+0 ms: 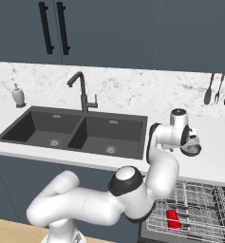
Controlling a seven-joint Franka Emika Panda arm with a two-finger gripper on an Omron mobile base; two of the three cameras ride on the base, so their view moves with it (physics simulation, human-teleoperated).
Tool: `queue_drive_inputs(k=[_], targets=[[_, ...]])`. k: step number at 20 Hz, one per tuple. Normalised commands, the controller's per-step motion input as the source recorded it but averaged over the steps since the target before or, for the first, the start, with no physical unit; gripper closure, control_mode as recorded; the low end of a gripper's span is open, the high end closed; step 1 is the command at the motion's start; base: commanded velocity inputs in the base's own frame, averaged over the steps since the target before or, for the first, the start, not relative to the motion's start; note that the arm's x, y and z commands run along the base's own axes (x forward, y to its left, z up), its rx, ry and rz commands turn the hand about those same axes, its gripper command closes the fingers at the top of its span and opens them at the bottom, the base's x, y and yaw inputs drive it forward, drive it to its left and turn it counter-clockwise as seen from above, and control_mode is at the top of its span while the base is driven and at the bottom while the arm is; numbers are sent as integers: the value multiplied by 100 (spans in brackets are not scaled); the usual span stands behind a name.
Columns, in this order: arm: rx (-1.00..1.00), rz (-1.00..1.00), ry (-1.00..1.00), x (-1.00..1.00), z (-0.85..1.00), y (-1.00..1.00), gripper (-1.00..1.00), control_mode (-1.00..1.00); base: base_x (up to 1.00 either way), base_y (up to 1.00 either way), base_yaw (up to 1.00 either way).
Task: Pick up the cup and bowl from the counter, place them in the dishwasher, and close the dishwasher door.
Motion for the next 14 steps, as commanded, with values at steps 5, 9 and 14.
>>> queue_drive_inputs(k=[5,9,14], targets=[[0,20,0,36,-7,-10,-100,-100,0,0,0],[0,19,6,20,-27,-23,-100,-100,0,0,0],[-2,15,11,4,-35,-4,100,-100,0,0,0]])
